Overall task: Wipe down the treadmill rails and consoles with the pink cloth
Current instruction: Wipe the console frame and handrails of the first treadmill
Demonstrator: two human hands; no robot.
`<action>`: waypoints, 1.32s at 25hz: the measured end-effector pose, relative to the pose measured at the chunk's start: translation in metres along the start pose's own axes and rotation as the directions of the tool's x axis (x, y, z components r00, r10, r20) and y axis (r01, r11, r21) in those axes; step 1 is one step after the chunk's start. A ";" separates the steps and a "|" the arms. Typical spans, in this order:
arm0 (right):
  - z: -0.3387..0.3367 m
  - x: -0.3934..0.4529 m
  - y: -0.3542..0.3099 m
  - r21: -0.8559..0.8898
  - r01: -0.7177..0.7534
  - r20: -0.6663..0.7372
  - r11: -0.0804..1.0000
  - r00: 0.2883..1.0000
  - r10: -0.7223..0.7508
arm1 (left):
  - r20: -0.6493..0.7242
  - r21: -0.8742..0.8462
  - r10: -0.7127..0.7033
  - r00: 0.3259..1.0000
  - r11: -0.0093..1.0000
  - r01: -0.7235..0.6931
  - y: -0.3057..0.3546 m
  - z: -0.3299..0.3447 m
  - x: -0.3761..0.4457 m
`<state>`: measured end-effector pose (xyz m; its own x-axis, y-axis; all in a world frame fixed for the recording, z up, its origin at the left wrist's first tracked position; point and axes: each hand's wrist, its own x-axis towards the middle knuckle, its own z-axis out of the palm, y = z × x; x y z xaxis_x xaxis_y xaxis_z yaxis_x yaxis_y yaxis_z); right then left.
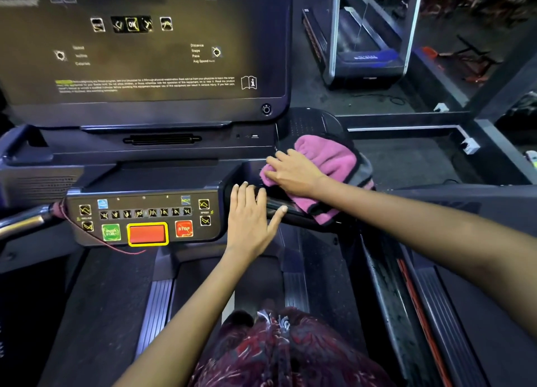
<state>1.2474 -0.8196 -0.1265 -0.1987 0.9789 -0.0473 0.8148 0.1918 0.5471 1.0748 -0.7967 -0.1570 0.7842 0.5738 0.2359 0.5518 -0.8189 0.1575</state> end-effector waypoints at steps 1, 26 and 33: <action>-0.003 0.007 0.000 0.014 0.014 0.015 1.000 1.000 -0.014 | -0.011 -0.012 0.003 1.000 1.000 -0.004 -0.001 0.000 0.000; 0.003 -0.051 0.026 0.130 0.060 0.305 0.990 0.947 -0.097 | 0.070 0.051 0.143 0.987 0.988 -0.146 -0.013 -0.003 -0.003; 0.007 -0.016 0.001 0.052 0.112 0.184 0.992 0.976 -0.120 | 0.127 0.094 0.115 0.985 0.987 -0.127 -0.009 -0.005 -0.002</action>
<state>1.2557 -0.8344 -0.1309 -0.1909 0.9449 -0.2658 0.8147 0.3036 0.4941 1.0669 -0.7908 -0.1539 0.8719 0.4724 0.1286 0.4721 -0.8809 0.0353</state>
